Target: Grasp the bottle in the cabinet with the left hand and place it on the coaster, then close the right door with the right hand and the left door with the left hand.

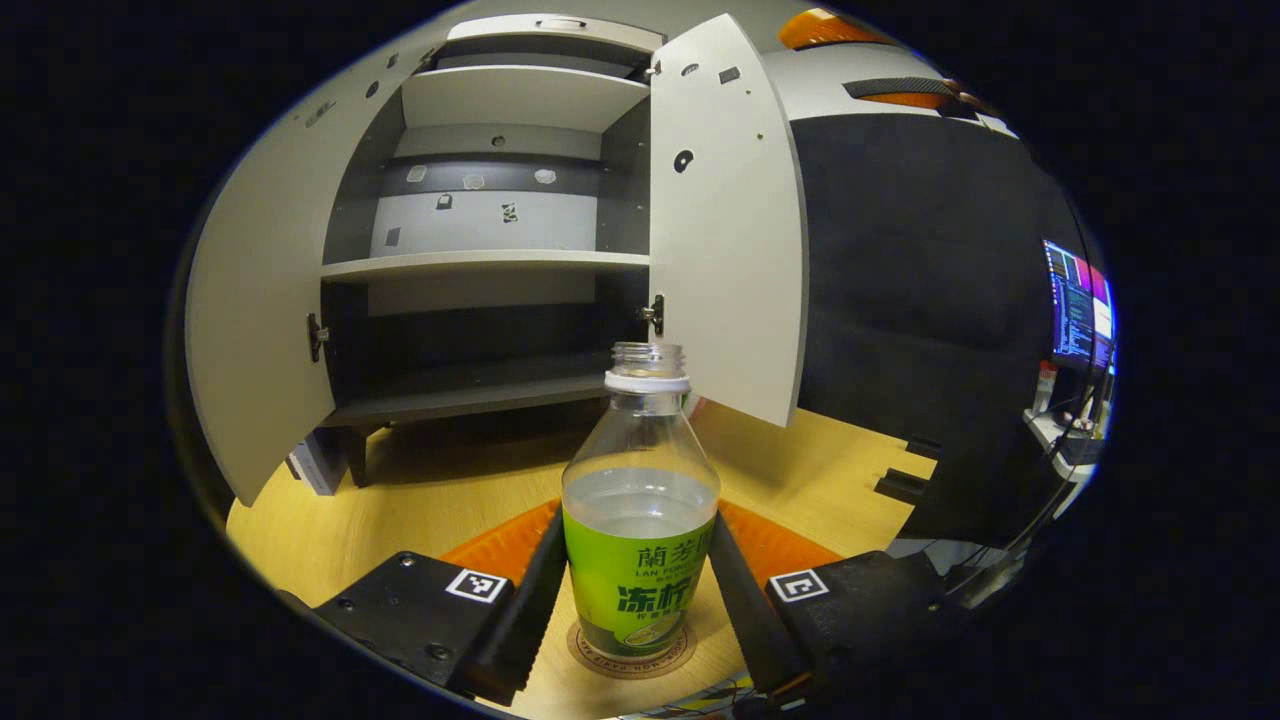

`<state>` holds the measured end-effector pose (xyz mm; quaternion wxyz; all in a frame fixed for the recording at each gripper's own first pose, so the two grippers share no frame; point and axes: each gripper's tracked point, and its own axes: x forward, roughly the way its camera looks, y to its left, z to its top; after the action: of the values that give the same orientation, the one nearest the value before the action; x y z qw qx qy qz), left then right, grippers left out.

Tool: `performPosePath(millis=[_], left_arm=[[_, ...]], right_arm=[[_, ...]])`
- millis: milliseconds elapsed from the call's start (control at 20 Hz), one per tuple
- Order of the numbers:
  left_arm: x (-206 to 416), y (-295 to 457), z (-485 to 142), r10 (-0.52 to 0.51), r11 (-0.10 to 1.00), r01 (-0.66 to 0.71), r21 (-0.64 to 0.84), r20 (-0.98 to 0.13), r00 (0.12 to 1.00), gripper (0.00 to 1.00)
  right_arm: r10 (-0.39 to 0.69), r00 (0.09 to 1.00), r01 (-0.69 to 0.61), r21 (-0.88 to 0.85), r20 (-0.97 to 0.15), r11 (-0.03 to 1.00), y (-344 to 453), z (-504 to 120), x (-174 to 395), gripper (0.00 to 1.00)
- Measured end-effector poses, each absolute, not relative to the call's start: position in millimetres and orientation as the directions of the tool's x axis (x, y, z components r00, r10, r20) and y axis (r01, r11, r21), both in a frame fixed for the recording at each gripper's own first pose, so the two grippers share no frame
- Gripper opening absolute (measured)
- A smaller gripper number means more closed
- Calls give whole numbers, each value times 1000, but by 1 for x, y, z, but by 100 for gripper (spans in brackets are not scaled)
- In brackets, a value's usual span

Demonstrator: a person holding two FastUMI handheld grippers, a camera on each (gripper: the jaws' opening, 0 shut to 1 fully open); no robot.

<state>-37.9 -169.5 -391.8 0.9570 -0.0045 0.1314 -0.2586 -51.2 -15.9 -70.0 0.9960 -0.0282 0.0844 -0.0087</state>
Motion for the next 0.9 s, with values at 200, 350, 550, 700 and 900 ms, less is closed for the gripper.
performPosePath(millis=[200, 350, 550, 700, 900], left_arm=[[-41, -175, -402, -516, 854, 516, -74, -260, 816, 82], [-40, -172, -402, -500, 860, 508, -45, -269, 823, 83], [-43, -168, -390, -483, 870, 491, -50, -289, 827, 86], [-46, -170, -373, -488, 868, 493, -57, -287, 824, 85], [-47, -170, -340, -477, 875, 480, -57, -269, 837, 86]], right_arm=[[-46, 985, 36, -64, -168, 997, -21, -76, -49, 94], [-20, 985, 7, -74, -171, 997, -18, -78, -50, 98], [-17, 985, 6, -64, -172, 998, -26, -78, -49, 99], [-16, 986, 8, -47, -168, 999, -35, -77, -49, 99], [-12, 986, 7, -28, -164, 1000, -51, -76, -51, 99]])
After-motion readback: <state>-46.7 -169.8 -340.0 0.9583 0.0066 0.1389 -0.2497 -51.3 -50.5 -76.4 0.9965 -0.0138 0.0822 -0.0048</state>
